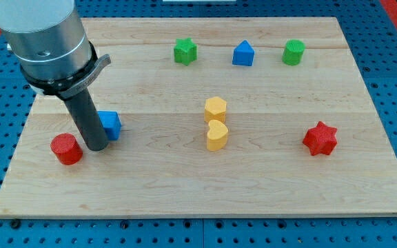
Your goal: Move the blue cube to the left side of the green star
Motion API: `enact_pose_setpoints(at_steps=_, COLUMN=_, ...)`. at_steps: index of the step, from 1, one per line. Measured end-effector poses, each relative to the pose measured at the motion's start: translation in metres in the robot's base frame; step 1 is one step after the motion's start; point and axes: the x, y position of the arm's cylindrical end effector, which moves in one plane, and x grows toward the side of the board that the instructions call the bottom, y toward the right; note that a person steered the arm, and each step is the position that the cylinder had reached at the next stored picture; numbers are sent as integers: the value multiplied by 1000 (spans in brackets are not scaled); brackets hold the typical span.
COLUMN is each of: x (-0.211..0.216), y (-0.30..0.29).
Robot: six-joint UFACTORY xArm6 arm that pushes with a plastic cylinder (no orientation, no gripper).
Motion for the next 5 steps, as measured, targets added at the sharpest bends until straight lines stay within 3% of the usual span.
enact_pose_setpoints(at_steps=5, x=-49, y=23)
